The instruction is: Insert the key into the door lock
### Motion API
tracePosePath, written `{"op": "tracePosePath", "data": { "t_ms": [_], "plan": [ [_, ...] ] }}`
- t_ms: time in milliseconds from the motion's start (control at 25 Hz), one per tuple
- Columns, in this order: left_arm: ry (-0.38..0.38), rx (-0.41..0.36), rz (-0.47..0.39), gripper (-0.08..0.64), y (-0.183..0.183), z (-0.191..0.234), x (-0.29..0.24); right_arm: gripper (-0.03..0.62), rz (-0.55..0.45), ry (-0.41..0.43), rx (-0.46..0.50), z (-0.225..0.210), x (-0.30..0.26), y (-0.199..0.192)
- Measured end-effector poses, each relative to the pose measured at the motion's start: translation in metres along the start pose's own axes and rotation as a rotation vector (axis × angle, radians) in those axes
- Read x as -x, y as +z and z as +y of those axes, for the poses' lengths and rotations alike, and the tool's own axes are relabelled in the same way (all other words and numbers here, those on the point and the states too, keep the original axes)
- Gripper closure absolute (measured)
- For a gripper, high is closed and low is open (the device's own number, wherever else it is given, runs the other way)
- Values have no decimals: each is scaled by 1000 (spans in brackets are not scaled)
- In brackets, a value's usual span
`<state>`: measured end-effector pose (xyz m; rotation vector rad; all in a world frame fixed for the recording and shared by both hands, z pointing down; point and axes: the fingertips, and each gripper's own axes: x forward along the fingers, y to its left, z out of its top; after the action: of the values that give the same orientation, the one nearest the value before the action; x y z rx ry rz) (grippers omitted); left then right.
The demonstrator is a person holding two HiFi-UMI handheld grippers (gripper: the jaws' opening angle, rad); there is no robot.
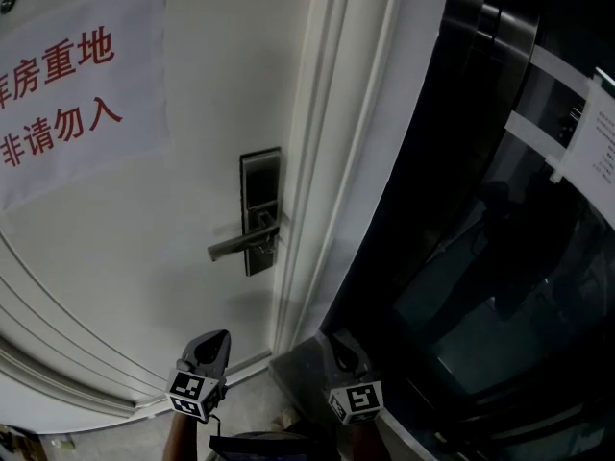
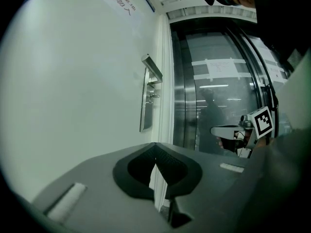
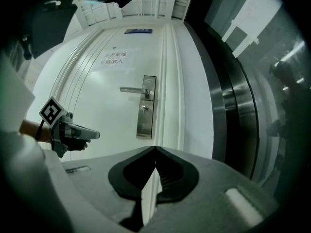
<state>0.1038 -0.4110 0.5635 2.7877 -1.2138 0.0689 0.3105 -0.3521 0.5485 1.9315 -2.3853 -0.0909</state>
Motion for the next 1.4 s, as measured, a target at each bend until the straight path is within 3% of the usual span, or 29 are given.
{"op": "tracePosePath", "data": {
  "t_ms": [1400],
  "plan": [
    [-18, -4, 16, 558, -5, -21, 2, 591, 20, -31, 15, -4, 32, -11]
  ]
}}
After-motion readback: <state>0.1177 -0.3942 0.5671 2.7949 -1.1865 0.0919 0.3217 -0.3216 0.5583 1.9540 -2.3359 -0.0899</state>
